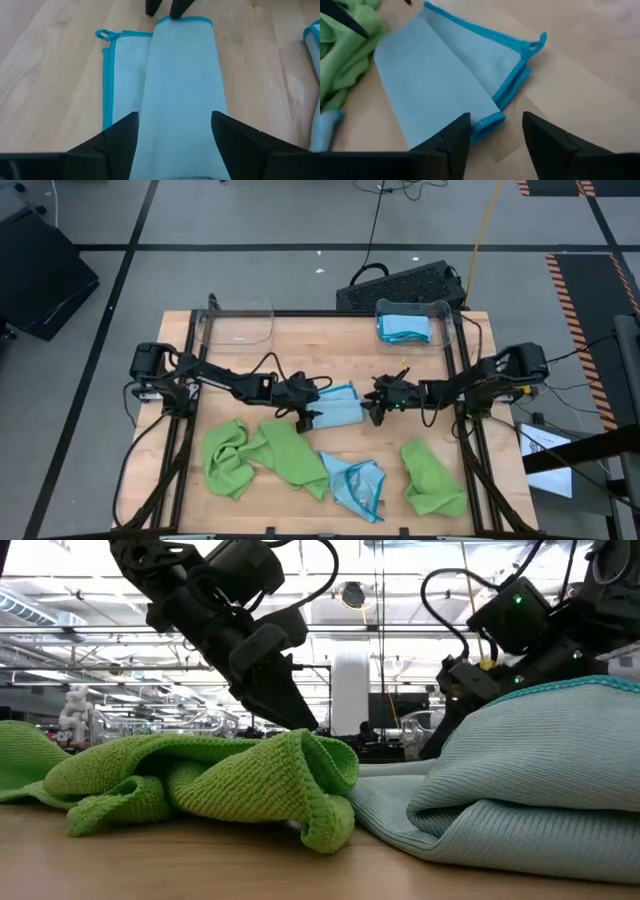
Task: Fold microfiber towels
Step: Fold the top blue microfiber cloth
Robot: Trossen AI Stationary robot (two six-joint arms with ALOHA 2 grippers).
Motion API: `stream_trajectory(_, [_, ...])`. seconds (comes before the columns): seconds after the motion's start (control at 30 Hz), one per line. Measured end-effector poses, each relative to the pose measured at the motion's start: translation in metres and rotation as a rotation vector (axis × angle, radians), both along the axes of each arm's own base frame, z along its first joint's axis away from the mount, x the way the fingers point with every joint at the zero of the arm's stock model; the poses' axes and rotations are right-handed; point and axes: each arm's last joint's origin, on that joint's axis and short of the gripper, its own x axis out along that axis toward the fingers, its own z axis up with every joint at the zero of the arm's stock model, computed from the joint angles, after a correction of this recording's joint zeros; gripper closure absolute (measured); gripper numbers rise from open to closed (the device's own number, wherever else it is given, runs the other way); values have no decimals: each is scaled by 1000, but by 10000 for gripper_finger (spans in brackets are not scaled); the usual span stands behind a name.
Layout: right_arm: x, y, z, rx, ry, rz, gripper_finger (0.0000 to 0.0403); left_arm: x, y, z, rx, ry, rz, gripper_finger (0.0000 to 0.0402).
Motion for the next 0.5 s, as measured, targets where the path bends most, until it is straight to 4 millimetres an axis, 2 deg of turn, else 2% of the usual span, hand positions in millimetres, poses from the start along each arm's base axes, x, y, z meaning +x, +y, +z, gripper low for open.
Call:
stream_trajectory(0.1, [4,-1,-8,24,-9,14,213,0,0,0,5,-3,-3,149])
stream_trajectory(0.23, [11,-2,-15,42,-70,59,219,0,0,0,9,4,-1,149])
stream_trajectory(0.37, [14,-2,-16,40,-108,100,261,-2,0,-2,10,25,1,149])
stream_trajectory(0.5, [13,-1,-14,43,-106,115,332,-4,0,-4,10,64,4,149])
